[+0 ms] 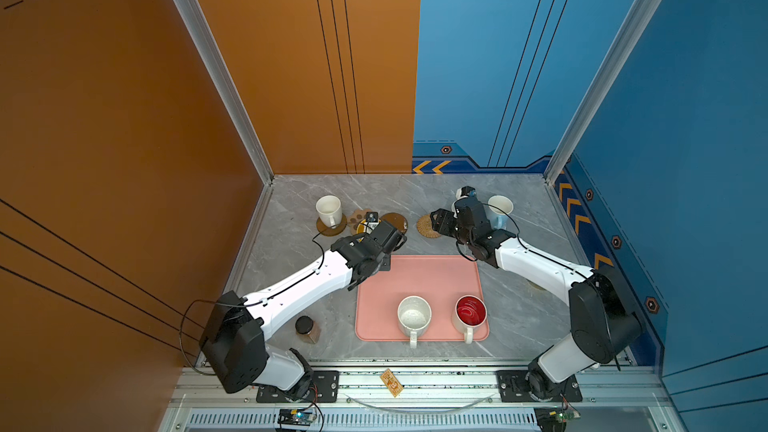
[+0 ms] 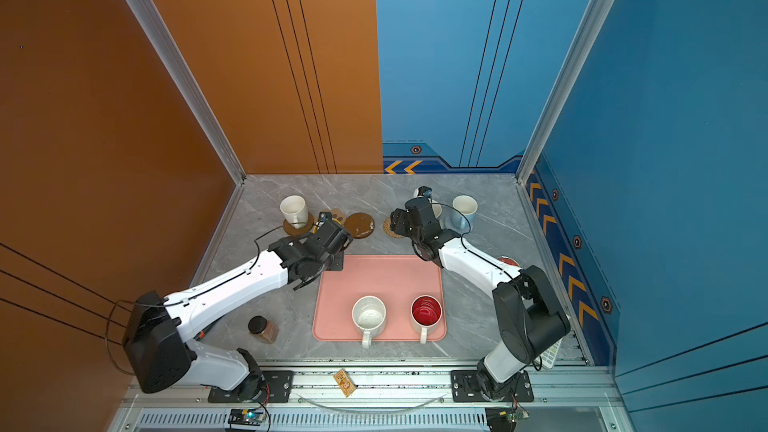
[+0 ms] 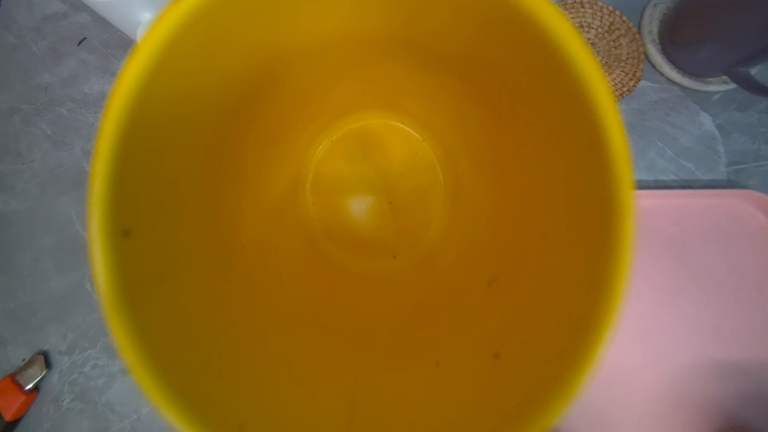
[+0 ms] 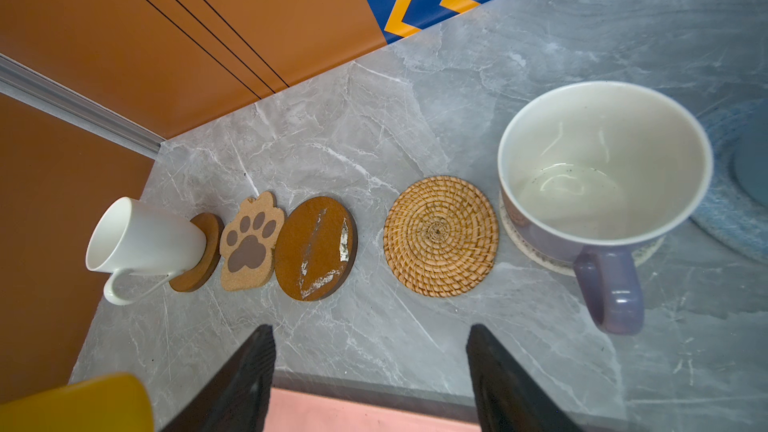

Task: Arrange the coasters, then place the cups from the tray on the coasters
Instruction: 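Carry the yellow mug with the left gripper over the paw-shaped cork coaster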

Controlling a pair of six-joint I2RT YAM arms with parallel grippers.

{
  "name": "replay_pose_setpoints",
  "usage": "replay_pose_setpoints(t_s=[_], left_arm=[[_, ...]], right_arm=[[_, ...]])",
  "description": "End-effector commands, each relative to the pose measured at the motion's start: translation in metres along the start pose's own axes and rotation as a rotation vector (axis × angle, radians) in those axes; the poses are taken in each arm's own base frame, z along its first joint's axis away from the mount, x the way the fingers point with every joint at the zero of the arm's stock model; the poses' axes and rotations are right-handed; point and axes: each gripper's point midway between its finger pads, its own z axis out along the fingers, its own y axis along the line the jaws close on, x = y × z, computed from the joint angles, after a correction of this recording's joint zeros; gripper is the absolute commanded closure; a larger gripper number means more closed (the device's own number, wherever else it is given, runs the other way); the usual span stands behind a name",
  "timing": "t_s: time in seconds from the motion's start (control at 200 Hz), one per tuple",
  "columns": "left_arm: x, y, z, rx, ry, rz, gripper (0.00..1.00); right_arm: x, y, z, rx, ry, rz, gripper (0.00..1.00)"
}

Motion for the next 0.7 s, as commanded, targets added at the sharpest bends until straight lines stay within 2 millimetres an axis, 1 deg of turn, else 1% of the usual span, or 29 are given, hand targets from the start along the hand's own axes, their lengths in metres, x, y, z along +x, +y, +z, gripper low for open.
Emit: replay_pose_setpoints(t_s=[0.0, 0.075, 0.185, 0.325, 0.431, 0.511, 0.616, 0.696], left_arm=[[-0.044, -0.006, 0.007, 0.032, -0.073, -0.011, 1.0], [-0.054, -0.005, 0.023, 0.025, -0.063, -0.014, 1.0], [-0.068, 0.0, 0.045, 0.002, -0.043, -0.012, 1.0], [-0.078, 0.016, 0.069, -0.046, -0.023, -0.034, 1.0], [-0.085, 0.033, 0.083, -0.079, -0.012, -0.055, 1.0], [-0.087, 0.043, 0.092, -0.096, 0.001, -0.077, 1.0], [-0.089, 0.044, 0.103, -0.084, 0.014, -0.092, 1.0], [-0.093, 0.042, 0.106, -0.077, 0.009, -0.088, 1.0]], right_arm=[[-0.016, -0.002, -0.011, -0.001, -0.043, -0.005, 0.29], [-0.017, -0.005, -0.012, 0.001, -0.043, 0.002, 0.28], [-0.019, -0.005, -0.017, -0.004, -0.039, 0.0, 0.29], [-0.019, -0.005, -0.023, -0.009, -0.051, 0.003, 0.29], [-0.017, -0.002, -0.025, -0.022, -0.044, 0.006, 0.29], [-0.016, 0.001, -0.026, -0.027, -0.047, 0.004, 0.28], [-0.015, 0.005, -0.026, -0.04, -0.05, 0.002, 0.29], [-0.014, 0.007, -0.025, -0.042, -0.045, 0.001, 0.29]])
